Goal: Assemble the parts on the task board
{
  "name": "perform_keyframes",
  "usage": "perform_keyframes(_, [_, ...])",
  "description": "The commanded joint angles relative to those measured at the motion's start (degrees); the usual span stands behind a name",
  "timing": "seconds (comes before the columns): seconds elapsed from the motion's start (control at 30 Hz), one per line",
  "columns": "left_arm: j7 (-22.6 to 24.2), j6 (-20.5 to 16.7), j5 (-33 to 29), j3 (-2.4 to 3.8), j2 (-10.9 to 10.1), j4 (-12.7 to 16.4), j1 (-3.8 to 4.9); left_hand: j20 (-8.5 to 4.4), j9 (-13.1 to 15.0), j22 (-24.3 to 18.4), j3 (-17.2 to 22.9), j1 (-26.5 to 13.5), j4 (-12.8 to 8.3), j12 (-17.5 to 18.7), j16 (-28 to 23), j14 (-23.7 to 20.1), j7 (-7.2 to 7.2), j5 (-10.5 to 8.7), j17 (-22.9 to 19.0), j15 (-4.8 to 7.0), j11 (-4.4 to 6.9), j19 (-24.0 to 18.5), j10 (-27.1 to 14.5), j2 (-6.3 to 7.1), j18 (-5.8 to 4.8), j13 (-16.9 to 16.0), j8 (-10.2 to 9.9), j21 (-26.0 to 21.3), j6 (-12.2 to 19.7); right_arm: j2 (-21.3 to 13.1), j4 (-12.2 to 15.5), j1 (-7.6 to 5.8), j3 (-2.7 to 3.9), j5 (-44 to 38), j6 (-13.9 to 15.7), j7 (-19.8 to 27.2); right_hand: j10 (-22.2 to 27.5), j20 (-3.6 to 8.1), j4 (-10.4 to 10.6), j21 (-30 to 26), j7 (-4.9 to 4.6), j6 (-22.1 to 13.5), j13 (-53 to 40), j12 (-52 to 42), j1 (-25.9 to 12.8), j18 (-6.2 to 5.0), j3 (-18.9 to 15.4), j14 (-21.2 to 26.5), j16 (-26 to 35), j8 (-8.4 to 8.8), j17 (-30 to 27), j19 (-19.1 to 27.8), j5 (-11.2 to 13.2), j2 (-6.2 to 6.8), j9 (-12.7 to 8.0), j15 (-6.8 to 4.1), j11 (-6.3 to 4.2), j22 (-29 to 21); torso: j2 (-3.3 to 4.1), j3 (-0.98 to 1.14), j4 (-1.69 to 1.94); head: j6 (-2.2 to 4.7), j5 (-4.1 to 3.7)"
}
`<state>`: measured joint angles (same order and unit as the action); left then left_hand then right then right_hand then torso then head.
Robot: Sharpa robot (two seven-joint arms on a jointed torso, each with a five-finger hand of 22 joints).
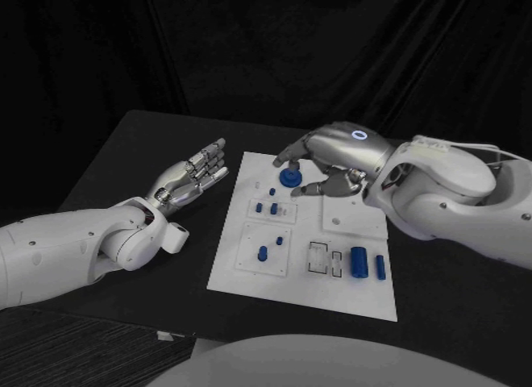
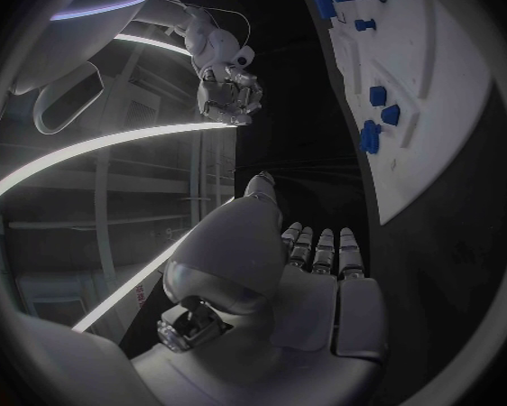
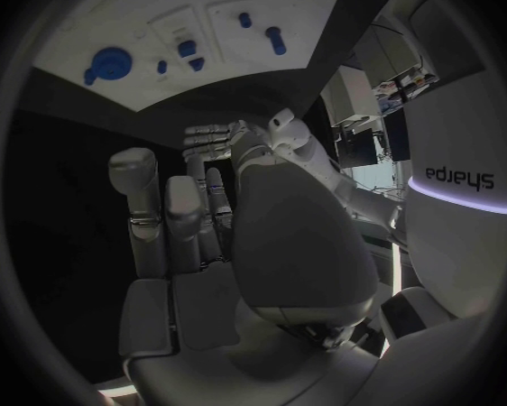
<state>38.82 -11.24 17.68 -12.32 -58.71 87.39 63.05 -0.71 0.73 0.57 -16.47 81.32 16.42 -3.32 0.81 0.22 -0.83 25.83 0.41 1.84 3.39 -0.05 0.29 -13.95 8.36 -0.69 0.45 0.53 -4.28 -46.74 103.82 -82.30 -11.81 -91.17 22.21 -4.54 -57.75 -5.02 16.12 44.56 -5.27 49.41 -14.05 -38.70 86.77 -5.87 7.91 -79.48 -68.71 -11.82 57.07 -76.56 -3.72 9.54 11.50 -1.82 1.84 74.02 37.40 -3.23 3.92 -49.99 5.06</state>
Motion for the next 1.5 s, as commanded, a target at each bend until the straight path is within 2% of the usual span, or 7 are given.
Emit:
perform_keyframes(0.03, [2.16,0.18,-0.57,0.05,-0.36,0.35,-0.08,0.00,0.08,-0.57,3.79,1.23,-0.19,-0.17,-0.81,-0.22,0.00,0.93,-0.41,0.28,-0.40,0.05,-0.27,-0.35,-2.99,0.00,0.34,-0.53,-0.18,-1.49,-0.88,-0.65,-0.09,5.55,-0.95,-6.18,-4.25,1.18,0.37,-6.82,-0.16,3.37,-4.92,-7.43,-3.68,-2.96,-0.44,2.36,4.35,-2.03,-4.76,2.37,0.60,-1.56,0.83,-0.63,-1.05,3.63,0.02,-0.01,0.18,-0.01,-0.07])
perform_keyframes(0.27, [1.97,0.15,-0.57,0.05,-1.03,0.78,-0.09,0.08,0.08,-0.57,3.84,1.35,-0.18,-0.26,-0.81,-0.22,-0.03,1.05,-0.41,0.28,-0.38,0.05,-0.26,-0.31,-2.94,-0.01,0.35,-0.53,-0.24,-3.86,-2.31,0.01,-0.10,6.35,-20.69,-19.62,-22.77,2.17,0.47,15.94,1.12,10.32,-54.03,-40.82,-26.11,0.81,-8.40,-10.17,-20.58,-3.49,31.75,-5.23,0.47,-4.70,1.64,-1.68,-2.00,9.46,-0.20,-0.07,-0.02,-0.01,-0.27])
perform_keyframes(0.37, [1.99,0.14,-0.57,0.05,-1.18,0.84,-0.11,0.16,0.09,-0.57,3.88,1.40,-0.17,-0.27,-0.81,-0.22,-0.05,1.07,-0.41,0.25,-0.36,0.05,-0.26,-0.32,-2.90,-0.01,0.36,-0.53,-0.28,-4.36,-2.61,1.18,-0.10,6.48,-25.73,-23.96,-31.16,3.08,0.45,20.88,2.24,14.36,-73.74,-50.38,-32.64,1.42,-10.91,-10.52,-21.29,-3.22,32.93,-6.50,1.13,-10.17,2.00,-2.43,-2.97,10.21,-0.19,-0.09,-0.07,-0.01,-0.52])
perform_keyframes(0.47, [1.99,0.23,-0.57,0.04,-1.19,0.83,-0.20,0.16,0.09,-0.57,3.88,1.40,-0.17,-0.27,-0.81,-0.22,-0.05,1.07,-0.41,0.25,-0.36,0.05,-0.26,-0.32,-2.90,-0.01,0.36,-0.53,-0.28,-4.54,-2.90,2.12,-0.10,6.55,-28.87,-27.08,-32.25,3.46,0.68,25.17,3.07,17.87,-75.95,-51.30,-36.55,2.02,-13.15,-10.52,-21.29,-3.66,32.93,-7.48,-6.23,-13.07,3.41,-3.00,-3.70,10.98,-0.15,-0.07,-0.10,-0.01,-1.08])
perform_keyframes(0.7, [2.07,0.39,-0.57,0.04,-0.91,0.73,-0.85,0.51,0.09,-0.57,4.15,1.74,-0.18,-0.30,-0.81,-0.22,0.08,1.17,-0.41,0.15,-0.53,0.05,-0.25,-0.42,-2.66,-0.02,0.36,-0.53,-0.32,-4.70,-3.29,3.08,-0.10,8.65,-33.27,-30.15,-32.25,4.99,0.60,28.75,5.74,24.26,-75.95,-51.30,-38.06,2.42,-16.21,-10.52,-21.29,-8.52,32.93,-7.98,-11.47,-14.17,11.70,-4.68,-5.87,11.49,0.06,-0.06,-0.15,-0.01,-1.87])
perform_keyframes(1.0, [2.05,0.65,-0.57,0.04,-0.47,0.40,-1.32,0.63,0.09,-0.57,4.27,1.90,-0.20,-0.31,-0.81,-0.22,0.23,1.23,-0.41,0.09,-0.62,0.05,-0.25,-0.47,-2.58,-0.02,0.36,-0.53,-0.34,-4.67,-3.70,3.99,-0.11,9.44,-37.53,-31.28,-32.25,5.73,0.53,30.16,7.51,27.27,-75.95,-51.30,-37.89,2.60,-17.68,-10.52,-21.29,-12.89,32.93,-8.12,-10.47,-14.92,19.79,-5.69,-7.13,11.70,-0.01,-0.07,-0.03,-0.01,-3.11])
perform_keyframes(1.5, [1.85,0.70,-0.57,0.04,-0.31,0.28,-1.48,1.20,0.17,-0.57,4.73,2.49,-0.23,-0.45,-0.81,-0.22,1.17,1.36,-0.41,-0.40,-1.40,0.05,-0.24,-0.49,-2.45,-0.04,0.45,-0.53,-0.84,-4.36,-4.05,6.49,-0.11,9.63,-41.96,-32.01,-32.25,5.59,0.50,28.39,6.18,23.84,-75.95,-51.30,-35.57,2.23,-18.39,-10.52,-21.29,-7.18,32.93,-7.26,-9.32,-14.80,18.39,-5.15,-6.21,11.13,-0.07,-0.07,-0.03,-0.01,-3.69])
